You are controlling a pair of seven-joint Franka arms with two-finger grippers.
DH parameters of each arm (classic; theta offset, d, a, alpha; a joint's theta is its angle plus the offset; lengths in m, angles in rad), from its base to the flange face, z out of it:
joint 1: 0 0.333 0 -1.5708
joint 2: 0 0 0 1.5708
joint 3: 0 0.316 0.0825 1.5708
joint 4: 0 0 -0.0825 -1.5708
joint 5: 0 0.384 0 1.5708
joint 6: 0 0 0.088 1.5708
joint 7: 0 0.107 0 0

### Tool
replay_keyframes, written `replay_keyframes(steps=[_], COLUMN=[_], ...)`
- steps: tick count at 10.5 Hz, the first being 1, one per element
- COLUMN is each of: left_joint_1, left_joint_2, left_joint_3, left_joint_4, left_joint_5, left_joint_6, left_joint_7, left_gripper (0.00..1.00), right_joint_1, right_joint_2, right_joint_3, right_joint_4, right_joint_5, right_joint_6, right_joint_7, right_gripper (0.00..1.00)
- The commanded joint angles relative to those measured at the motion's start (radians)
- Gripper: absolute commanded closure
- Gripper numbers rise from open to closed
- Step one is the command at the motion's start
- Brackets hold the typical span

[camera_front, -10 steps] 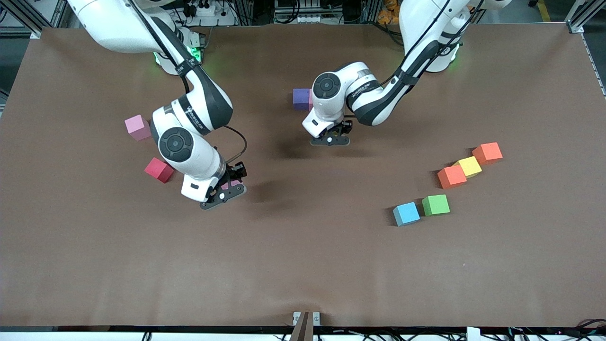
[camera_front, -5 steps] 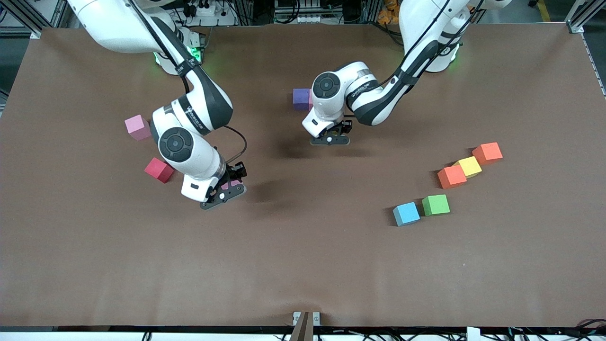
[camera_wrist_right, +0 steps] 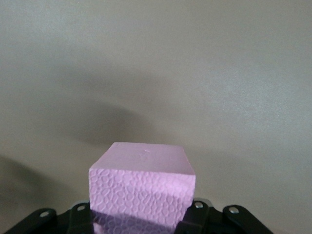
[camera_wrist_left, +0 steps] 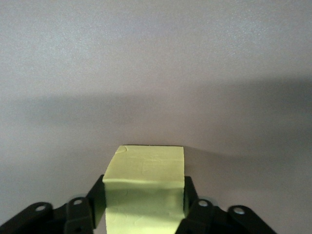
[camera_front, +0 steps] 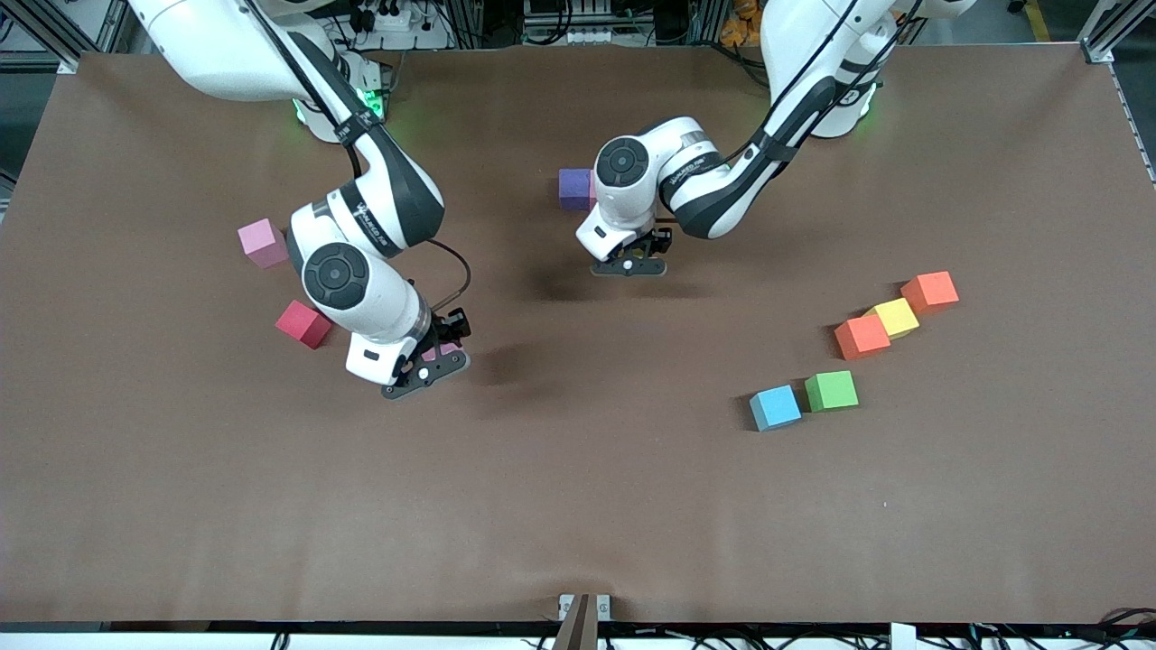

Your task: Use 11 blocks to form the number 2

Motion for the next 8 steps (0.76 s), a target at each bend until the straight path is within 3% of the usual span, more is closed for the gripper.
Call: replay_keyframes(steps=[1, 5, 8], left_joint_1=[-0.005, -0.002, 0.017], left_joint_2=[-0.019, -0.049, -0.153], left_joint_3=[-0.006, -0.023, -0.041], left_joint_4=[-0.012, -0.009, -0.008], left_joint_5=[0.011, 0.011, -0.006], left_joint_6=[-0.007, -0.042, -0.110], left_joint_7=[-0.049, -0.083, -0.097], left_gripper=[0.00, 0.00, 0.00], right_joint_1=[-0.004, -0.004, -0.002], right_joint_2=[0.009, 0.009, 0.009], right_joint_3=[0.003, 0.003, 0.003], right_joint_4=[0.014, 0.014, 0.016], right_joint_5=[0.002, 0.002, 0.002], right_joint_6=[-0.015, -0.015, -0.016], right_joint_7=[-0.019, -0.019, -0.019], right_gripper=[1.00, 1.00, 1.00])
